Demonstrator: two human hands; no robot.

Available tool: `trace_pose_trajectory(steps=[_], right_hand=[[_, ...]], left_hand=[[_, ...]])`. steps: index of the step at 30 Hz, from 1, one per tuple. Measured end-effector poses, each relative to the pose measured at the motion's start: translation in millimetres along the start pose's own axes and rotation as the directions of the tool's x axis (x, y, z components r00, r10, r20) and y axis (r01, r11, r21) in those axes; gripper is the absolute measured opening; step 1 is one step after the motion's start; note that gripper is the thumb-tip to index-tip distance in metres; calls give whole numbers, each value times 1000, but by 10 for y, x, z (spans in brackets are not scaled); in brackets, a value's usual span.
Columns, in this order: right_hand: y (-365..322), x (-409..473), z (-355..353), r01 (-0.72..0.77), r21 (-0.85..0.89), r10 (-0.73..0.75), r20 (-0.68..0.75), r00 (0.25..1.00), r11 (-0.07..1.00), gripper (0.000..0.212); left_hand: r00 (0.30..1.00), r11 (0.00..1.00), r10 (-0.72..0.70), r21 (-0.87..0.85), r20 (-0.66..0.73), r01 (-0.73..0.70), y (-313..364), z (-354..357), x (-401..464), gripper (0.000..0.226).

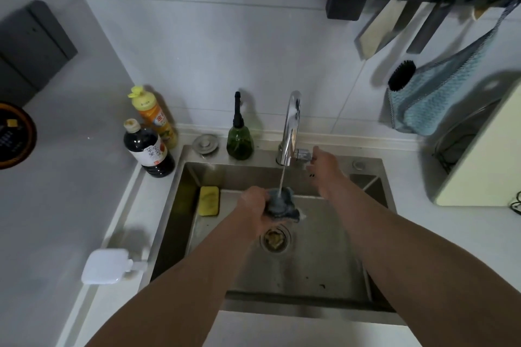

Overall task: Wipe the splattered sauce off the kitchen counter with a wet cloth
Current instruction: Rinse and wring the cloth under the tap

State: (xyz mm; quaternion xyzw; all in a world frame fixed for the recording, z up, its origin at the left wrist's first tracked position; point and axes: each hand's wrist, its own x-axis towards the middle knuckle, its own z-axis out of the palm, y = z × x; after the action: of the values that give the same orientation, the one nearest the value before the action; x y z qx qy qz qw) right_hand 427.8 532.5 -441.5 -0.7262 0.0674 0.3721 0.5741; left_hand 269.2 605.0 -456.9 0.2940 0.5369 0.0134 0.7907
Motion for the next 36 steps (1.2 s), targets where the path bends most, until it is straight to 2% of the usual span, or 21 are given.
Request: trace_pose_trajectory(steps=[3,6,8,10,12,15,17,19,20,21,23,25,27,29,30,32,33,35,36], right_hand=[[169,-335,43,-54,-12,55,139,989,998,31],[536,-578,53,-172,-16,172,186,967,985,47],[678,-612,16,-274,238,217,239,947,932,54],[663,-636,-91,-294,478,183,265,947,828,48],[608,-623,-174,-257,563,160,216,963,786,45],[572,-659,-174,-176,439,117,158,980,881,48],[553,-707,-129,-99,328,74,89,993,939,36],[542,-744,-92,-15,253,4,42,999,967,18],[539,-759,-90,25,241,-31,22,999,970,13],[535,-787,-92,51,233,-55,12,998,971,13],[497,-831,-110,77,221,-86,29,996,972,18],[427,-838,-136,95,198,-108,56,993,976,21],[367,-802,-218,142,122,-147,31,989,982,21],[289,-765,-306,157,43,-157,0,988,987,24],[253,-734,-356,165,0,-165,-13,986,986,26],[161,-715,-398,174,-78,-178,-60,982,982,28],[124,-730,-407,190,-103,-198,-85,976,977,27],[18,-833,-378,218,-104,-225,-65,972,970,17],[-15,-888,-332,222,-181,-226,-1,974,958,20]], left_hand=[[991,991,129,48,-21,-128,-101,90,108,28],[979,979,198,41,50,-201,-165,255,44,35],[968,970,234,53,90,-239,-218,388,-84,33],[954,948,272,136,125,-288,-303,440,-143,30],[930,885,337,288,145,-366,-335,424,-192,23],[918,804,374,449,130,-391,-287,408,-144,23],[924,797,366,477,106,-370,-252,442,-154,27],[938,787,337,521,87,-331,-220,476,-175,16],[942,756,322,572,98,-318,-201,476,-217,9],[949,745,308,602,72,-287,-198,449,-245,13],[976,799,211,567,47,-200,-208,366,-313,23],[993,834,115,540,34,-115,-232,386,-336,22],[979,835,177,512,97,-202,-250,506,-422,13],[937,780,258,523,233,-345,-246,599,-524,12],[926,771,250,520,285,-368,-226,633,-580,14],[923,762,182,545,340,-351,-191,655,-664,23],[925,753,158,564,347,-340,-185,666,-664,35],[923,759,158,555,352,-341,-135,696,-687,73],[917,755,177,548,358,-360,-106,738,-703,89]])
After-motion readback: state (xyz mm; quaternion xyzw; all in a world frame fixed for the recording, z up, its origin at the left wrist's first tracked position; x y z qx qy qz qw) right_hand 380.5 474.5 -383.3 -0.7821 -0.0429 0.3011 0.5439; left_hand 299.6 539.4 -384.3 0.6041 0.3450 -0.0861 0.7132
